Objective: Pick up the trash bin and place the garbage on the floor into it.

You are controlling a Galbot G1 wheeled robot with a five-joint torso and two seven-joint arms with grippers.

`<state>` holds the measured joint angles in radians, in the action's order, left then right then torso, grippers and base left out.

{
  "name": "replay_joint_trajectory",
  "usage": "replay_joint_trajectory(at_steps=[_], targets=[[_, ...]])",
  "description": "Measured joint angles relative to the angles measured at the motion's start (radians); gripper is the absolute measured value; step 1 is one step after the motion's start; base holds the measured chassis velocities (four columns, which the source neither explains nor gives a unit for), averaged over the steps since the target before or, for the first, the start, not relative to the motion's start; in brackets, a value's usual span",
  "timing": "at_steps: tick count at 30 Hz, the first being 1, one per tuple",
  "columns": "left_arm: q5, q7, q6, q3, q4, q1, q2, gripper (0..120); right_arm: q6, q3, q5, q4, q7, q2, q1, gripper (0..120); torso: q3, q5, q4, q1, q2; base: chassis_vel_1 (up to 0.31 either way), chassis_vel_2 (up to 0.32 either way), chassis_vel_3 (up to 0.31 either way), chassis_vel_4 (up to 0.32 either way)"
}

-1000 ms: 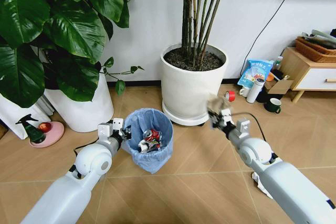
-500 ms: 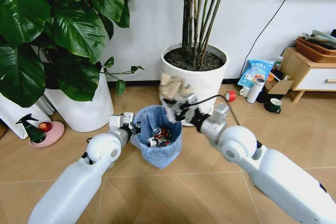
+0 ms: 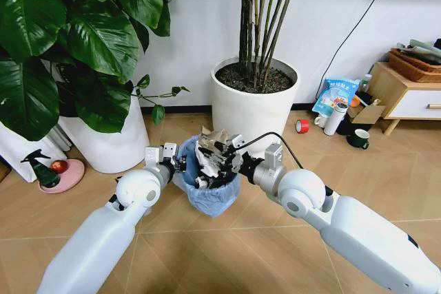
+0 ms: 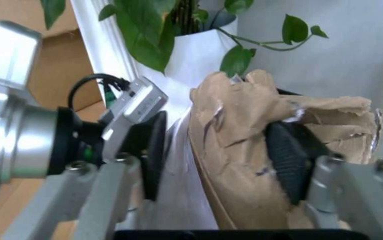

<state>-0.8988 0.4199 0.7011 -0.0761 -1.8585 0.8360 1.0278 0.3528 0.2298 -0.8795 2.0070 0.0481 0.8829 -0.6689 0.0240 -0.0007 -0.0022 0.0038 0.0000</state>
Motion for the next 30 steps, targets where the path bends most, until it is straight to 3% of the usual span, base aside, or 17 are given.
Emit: replay_joint_trajectory(at_steps=[13,20,30], targets=[[0.005,0.0,-0.005,0.0,-0.002,0.0,0.002,0,0.017,0.02,-0.023,-0.026,-0.007,-0.012,0.022,98,0.0,0.0,-0.0001,0.0,0.0,0.0,0.0,0.0,0.0],[0.011,0.0,-0.006,-0.005,-0.002,0.011,0.006,0,0.177,0.025,-0.181,-0.011,-0.027,-0.006,0.087,100,0.0,-0.0001,0.0,0.0,0.0,0.0,0.0,0.0,0.0],[0.011,0.001,-0.008,-0.011,-0.013,0.017,0.003,0,0.307,-0.005,-0.236,-0.075,-0.065,0.015,0.115,100,0.0,-0.0001,0.0,0.0,0.0,0.0,0.0,0.0,0.0]])
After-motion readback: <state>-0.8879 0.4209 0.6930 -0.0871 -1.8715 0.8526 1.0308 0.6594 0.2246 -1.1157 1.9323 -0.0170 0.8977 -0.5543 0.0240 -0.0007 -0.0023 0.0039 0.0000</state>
